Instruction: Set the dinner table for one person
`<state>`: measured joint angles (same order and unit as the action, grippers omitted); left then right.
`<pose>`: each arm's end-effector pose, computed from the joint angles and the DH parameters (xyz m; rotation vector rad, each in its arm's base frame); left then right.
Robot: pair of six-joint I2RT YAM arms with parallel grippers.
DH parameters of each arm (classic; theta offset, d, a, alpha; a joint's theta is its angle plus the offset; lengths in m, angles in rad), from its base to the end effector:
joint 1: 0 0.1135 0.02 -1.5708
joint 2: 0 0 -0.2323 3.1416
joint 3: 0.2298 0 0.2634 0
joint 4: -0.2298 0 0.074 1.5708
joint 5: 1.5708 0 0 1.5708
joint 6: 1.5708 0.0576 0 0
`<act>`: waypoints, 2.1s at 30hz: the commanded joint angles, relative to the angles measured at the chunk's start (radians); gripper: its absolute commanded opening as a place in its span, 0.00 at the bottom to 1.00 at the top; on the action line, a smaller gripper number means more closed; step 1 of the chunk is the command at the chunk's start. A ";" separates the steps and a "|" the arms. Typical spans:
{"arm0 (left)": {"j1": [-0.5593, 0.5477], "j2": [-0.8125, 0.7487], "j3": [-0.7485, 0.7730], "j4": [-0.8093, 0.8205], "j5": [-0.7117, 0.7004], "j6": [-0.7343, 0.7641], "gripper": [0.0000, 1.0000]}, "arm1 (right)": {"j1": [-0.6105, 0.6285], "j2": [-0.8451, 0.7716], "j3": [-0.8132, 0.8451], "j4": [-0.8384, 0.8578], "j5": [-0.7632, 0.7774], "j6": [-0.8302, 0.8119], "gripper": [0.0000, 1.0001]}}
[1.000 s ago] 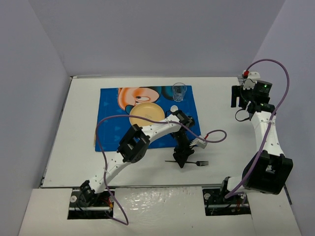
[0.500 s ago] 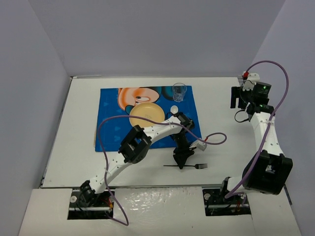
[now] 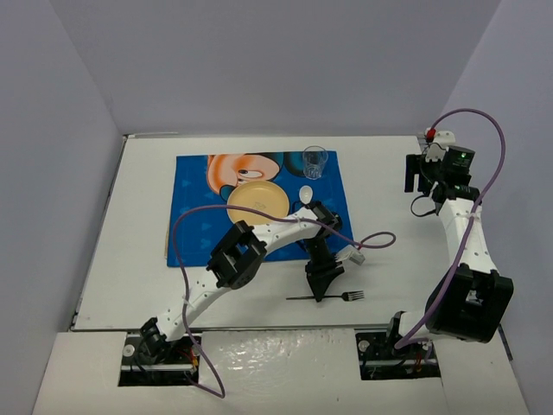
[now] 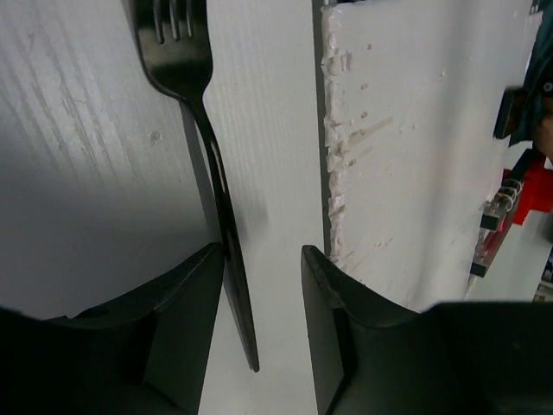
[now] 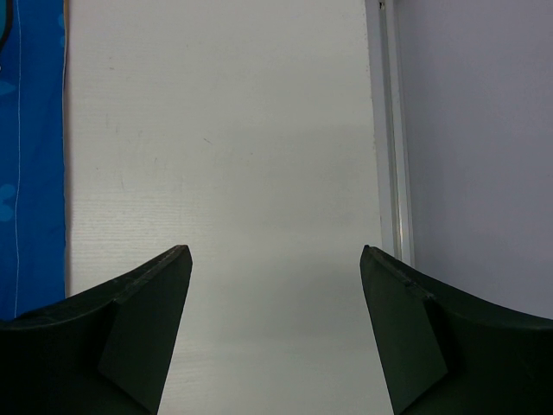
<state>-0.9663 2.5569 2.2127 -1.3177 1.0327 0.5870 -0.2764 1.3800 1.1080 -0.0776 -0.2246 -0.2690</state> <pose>0.2241 -0.4115 0.1086 -1.7207 -1.8442 1.3842 0.3512 -0.0863 0.2859 -0.1435 1.9088 -0.1524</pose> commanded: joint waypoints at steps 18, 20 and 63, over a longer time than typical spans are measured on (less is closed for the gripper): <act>-0.137 -0.022 -0.280 0.641 -0.984 -0.381 0.32 | -0.007 -0.063 0.047 0.064 0.065 -0.021 0.76; -0.144 -0.028 -0.303 0.679 -1.008 -0.386 0.32 | -0.006 -0.066 0.050 0.064 0.067 -0.021 0.76; -0.147 -0.433 -0.315 0.637 -1.033 -0.361 0.00 | -0.009 -0.139 0.091 0.061 0.048 0.042 0.76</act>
<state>-1.1244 2.2601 1.8381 -0.5374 -0.0309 0.2017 -0.2764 1.2816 1.1243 -0.0743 -0.1787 -0.2561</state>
